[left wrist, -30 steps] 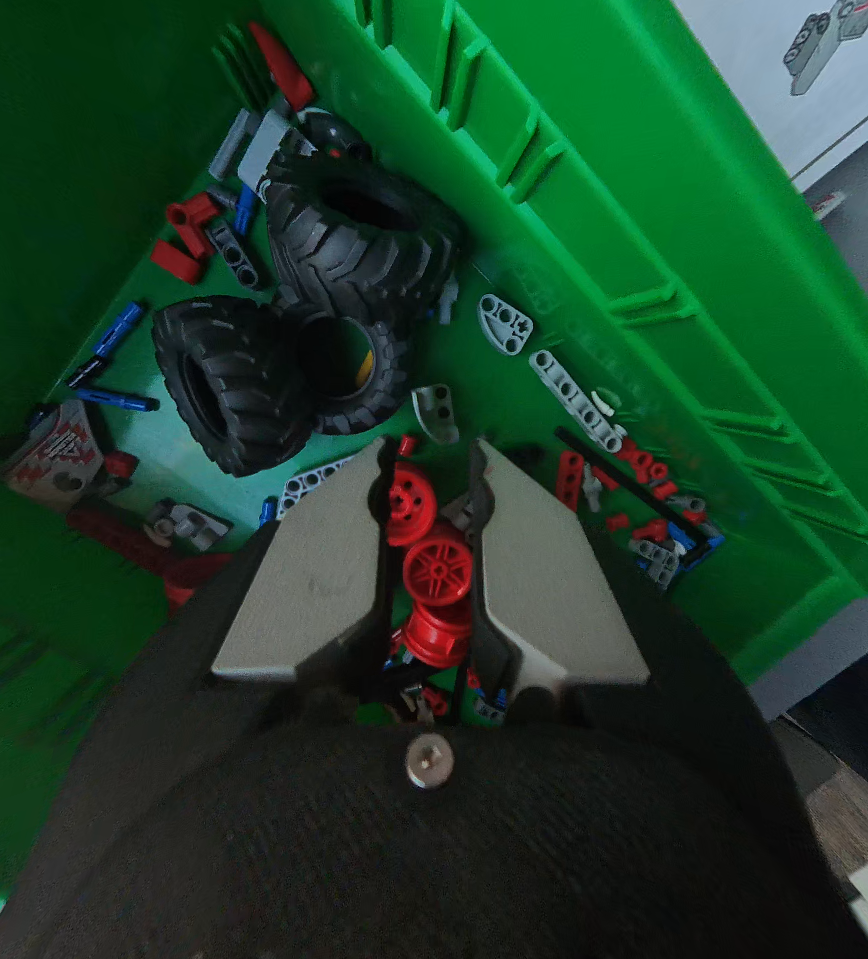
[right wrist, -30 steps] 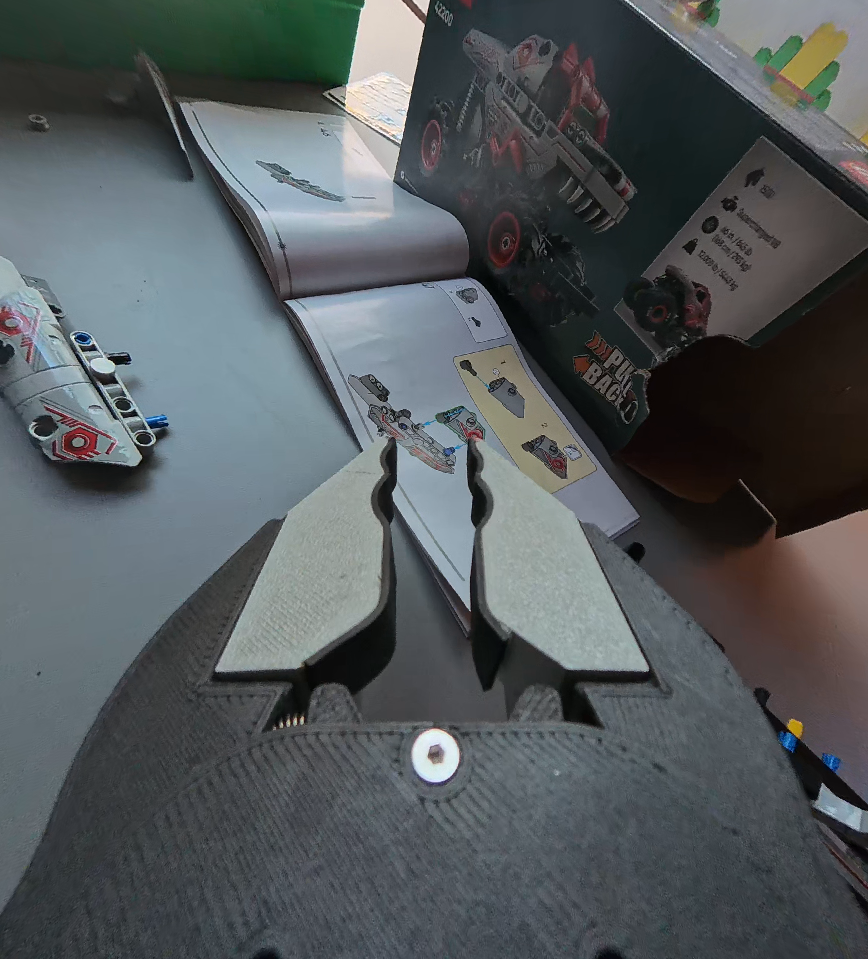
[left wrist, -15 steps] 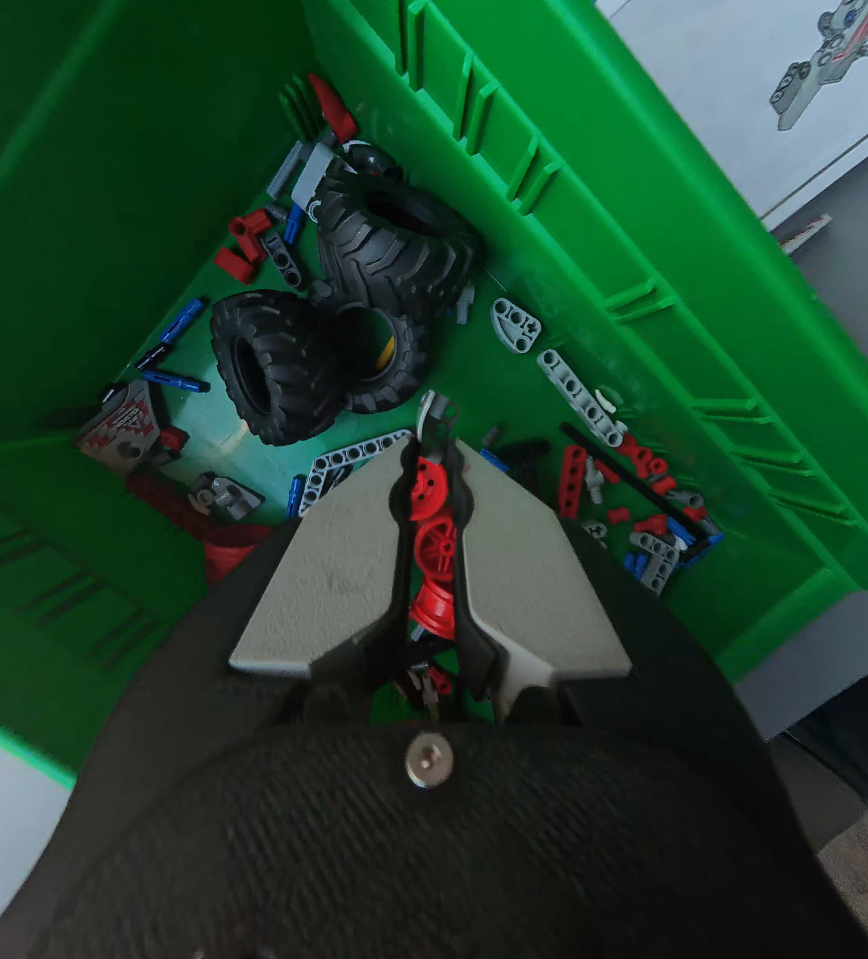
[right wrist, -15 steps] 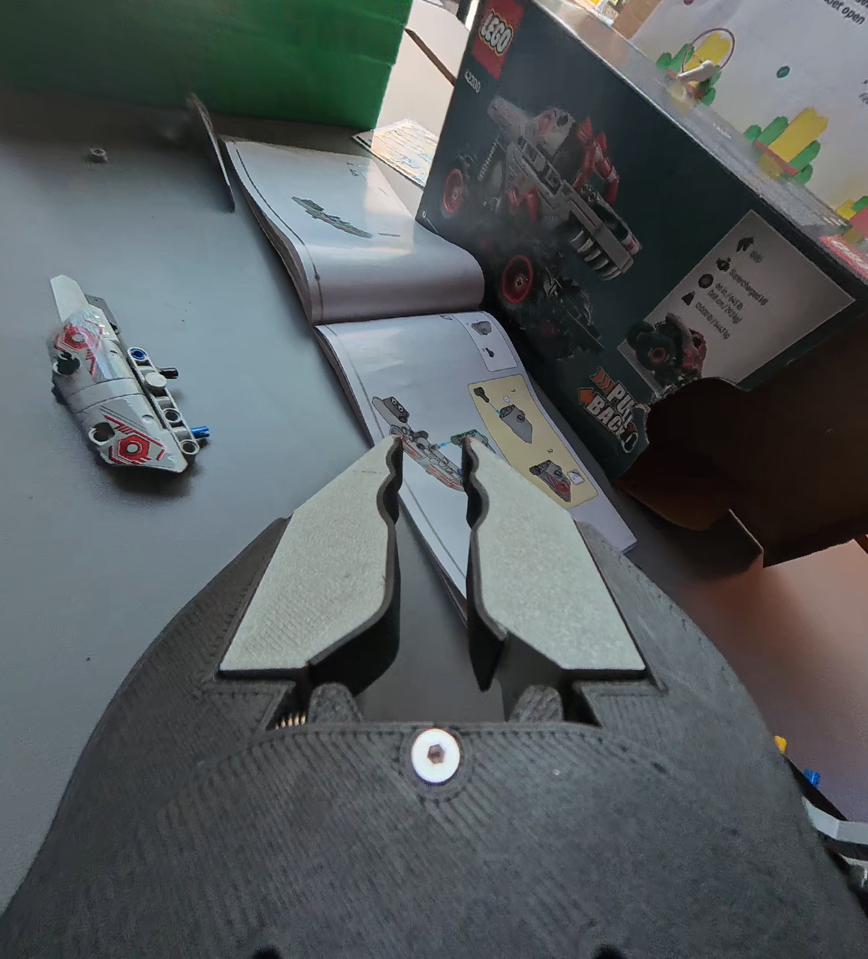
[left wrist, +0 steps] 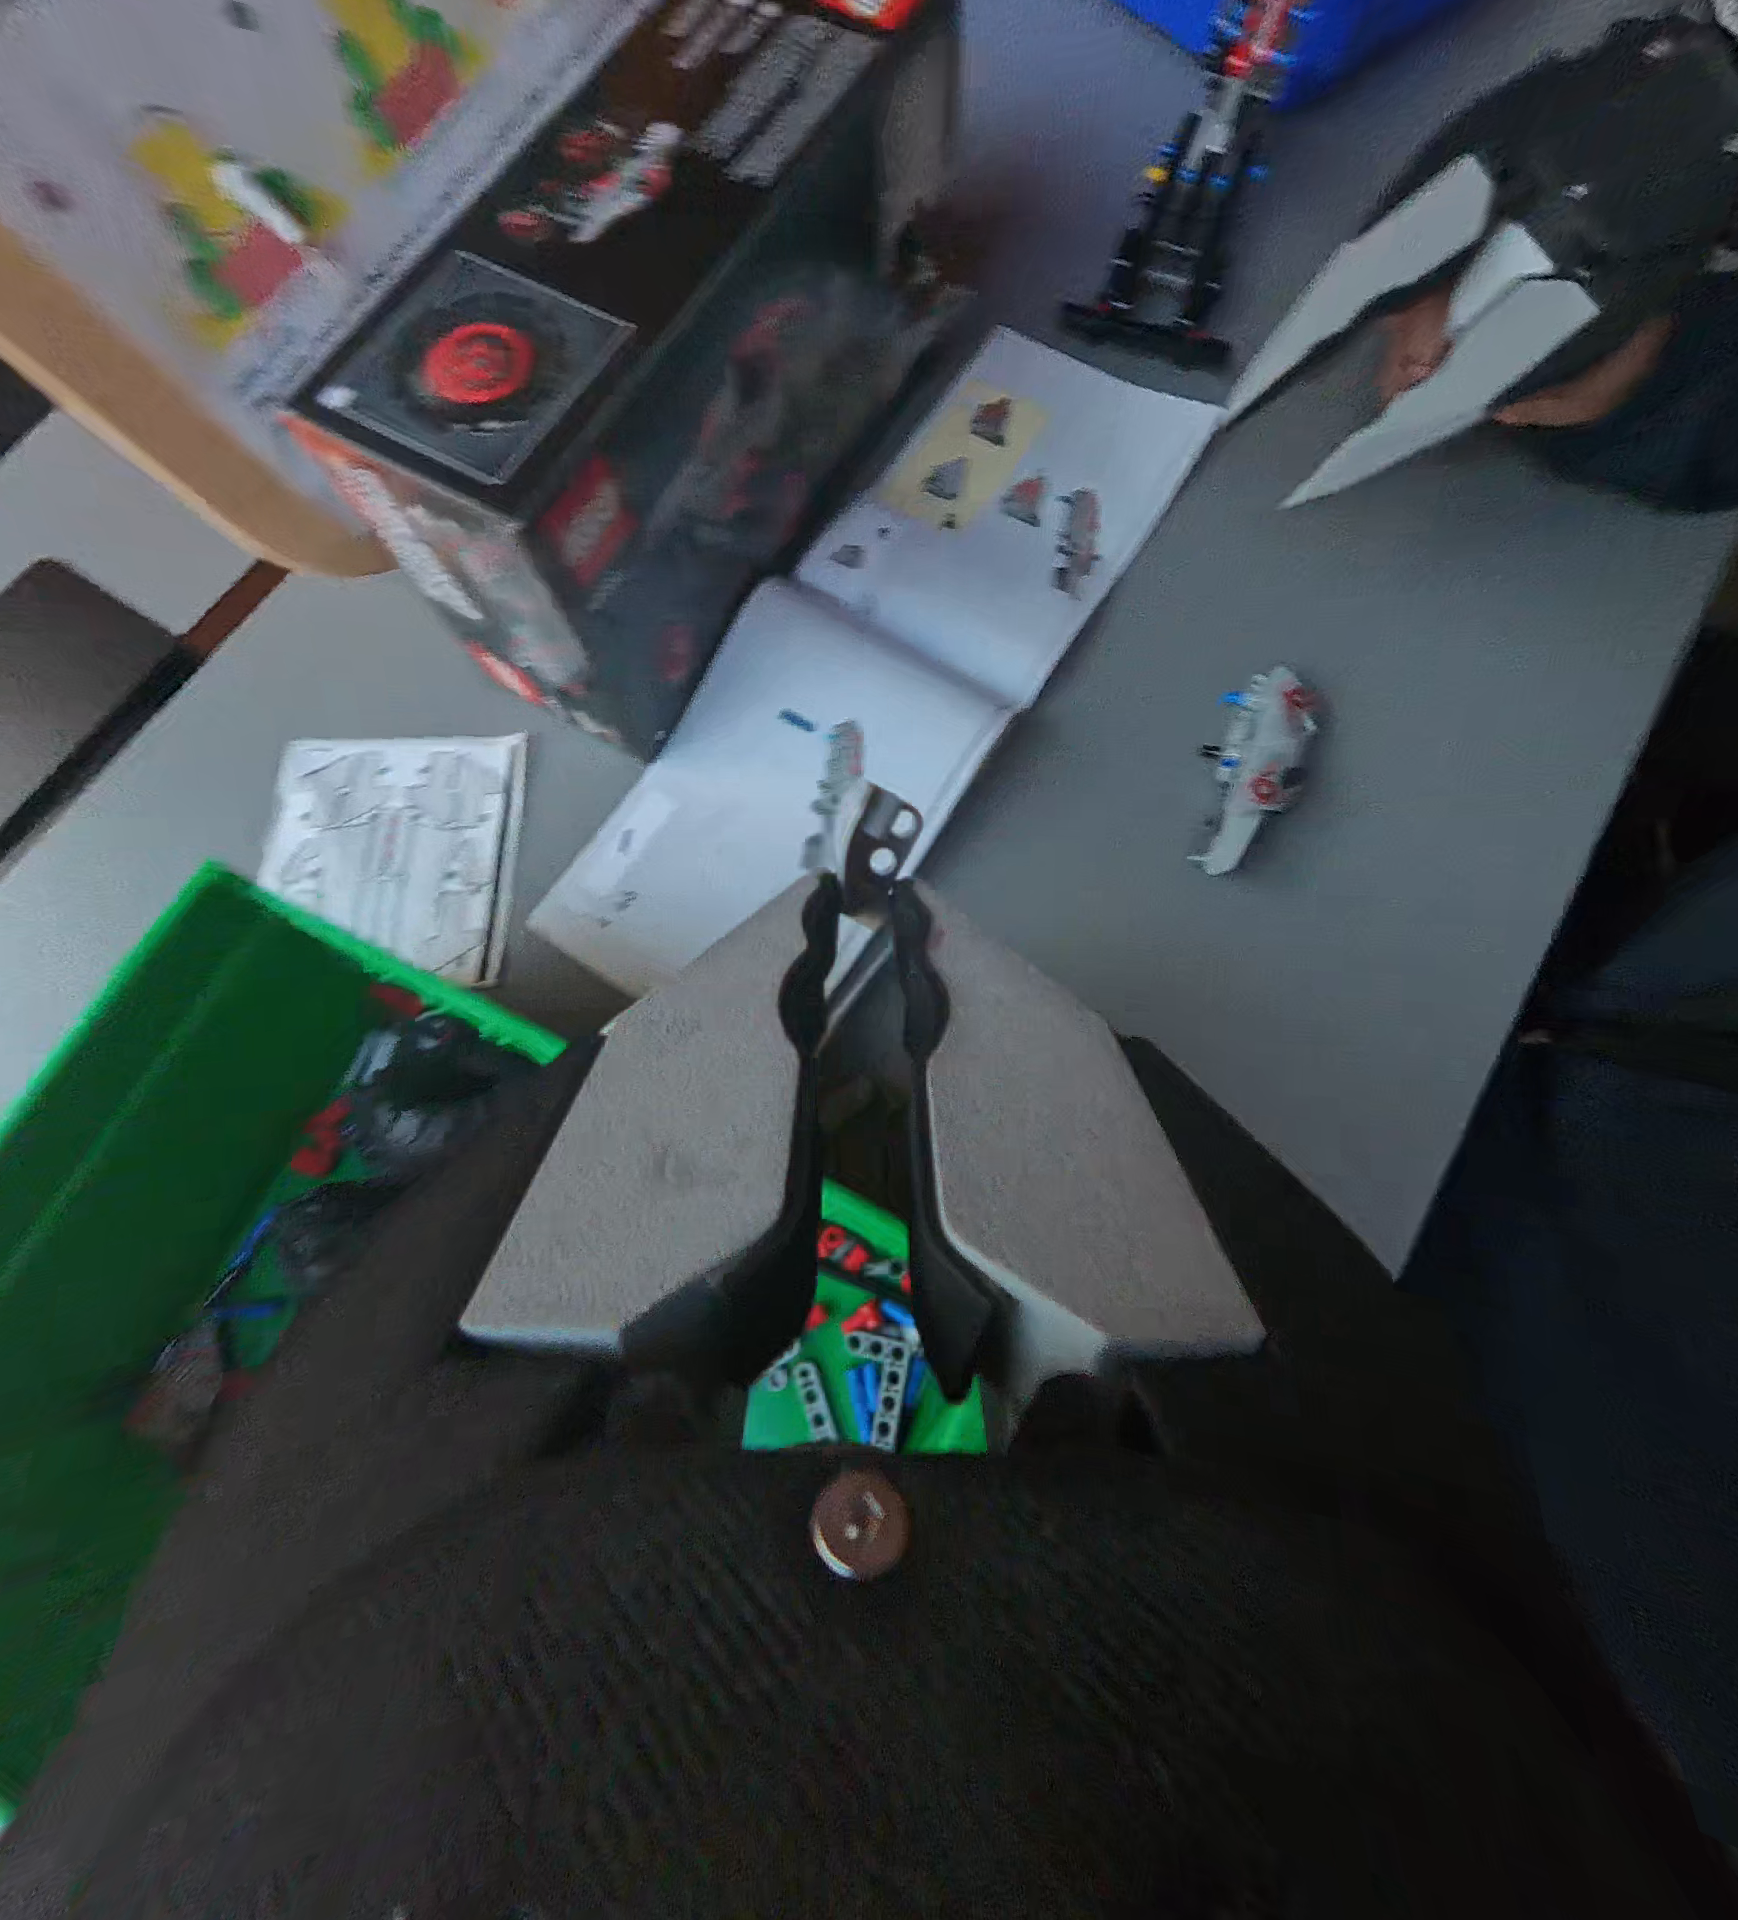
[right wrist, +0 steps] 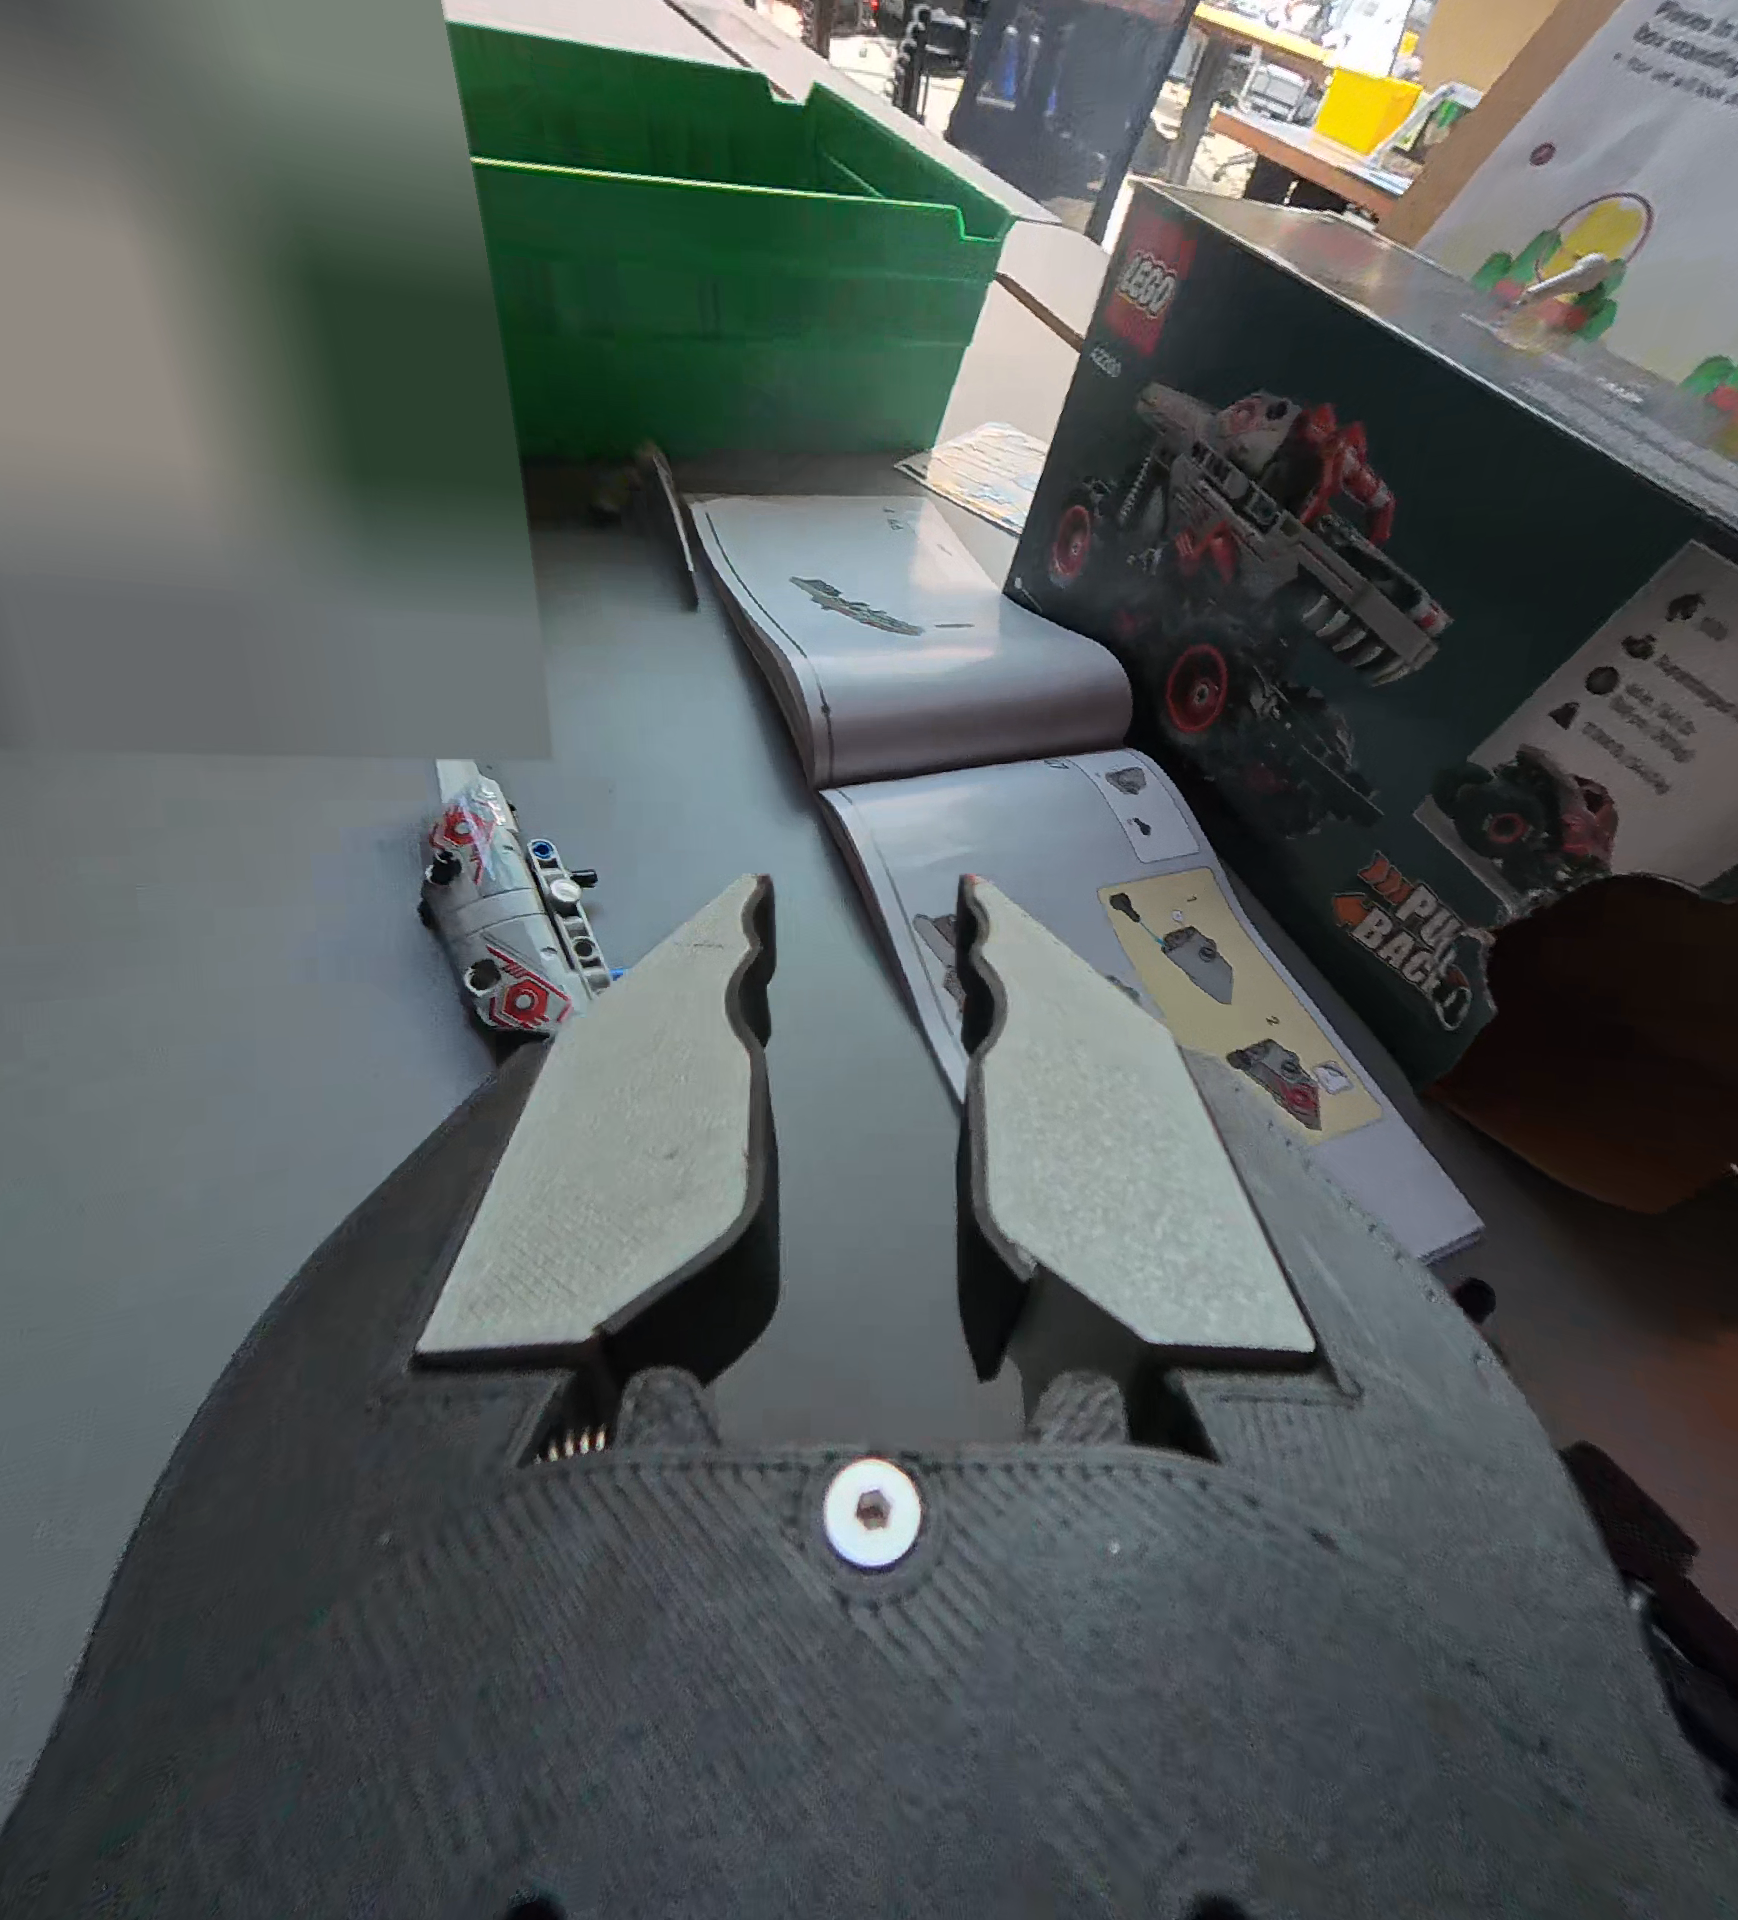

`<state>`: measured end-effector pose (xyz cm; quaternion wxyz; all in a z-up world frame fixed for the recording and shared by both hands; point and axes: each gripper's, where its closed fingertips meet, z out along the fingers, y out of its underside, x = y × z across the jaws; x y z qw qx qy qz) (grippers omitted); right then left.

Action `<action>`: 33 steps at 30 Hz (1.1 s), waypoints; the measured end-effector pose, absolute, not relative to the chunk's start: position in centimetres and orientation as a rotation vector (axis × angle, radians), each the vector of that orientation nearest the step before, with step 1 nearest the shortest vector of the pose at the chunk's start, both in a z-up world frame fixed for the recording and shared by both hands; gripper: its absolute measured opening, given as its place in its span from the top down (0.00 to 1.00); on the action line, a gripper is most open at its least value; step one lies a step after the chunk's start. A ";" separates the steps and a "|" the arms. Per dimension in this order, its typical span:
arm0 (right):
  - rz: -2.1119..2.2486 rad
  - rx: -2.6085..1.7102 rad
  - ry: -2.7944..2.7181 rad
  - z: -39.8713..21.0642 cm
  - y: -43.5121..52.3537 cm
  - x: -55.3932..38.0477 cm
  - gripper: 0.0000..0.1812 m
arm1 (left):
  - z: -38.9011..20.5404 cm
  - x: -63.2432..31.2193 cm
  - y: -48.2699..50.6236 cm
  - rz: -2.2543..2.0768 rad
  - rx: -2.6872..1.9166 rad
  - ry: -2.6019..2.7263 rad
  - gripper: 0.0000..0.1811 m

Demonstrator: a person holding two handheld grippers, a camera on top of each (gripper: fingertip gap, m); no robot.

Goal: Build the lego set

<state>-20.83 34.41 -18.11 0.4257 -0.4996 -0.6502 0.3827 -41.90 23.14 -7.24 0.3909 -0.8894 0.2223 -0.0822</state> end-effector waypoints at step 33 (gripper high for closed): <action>0.912 -1.280 -1.659 -19.4 34.3 -21.2 0.85 | -13.3 -49.0 21.8 -0.329 -2.457 0.418 0.96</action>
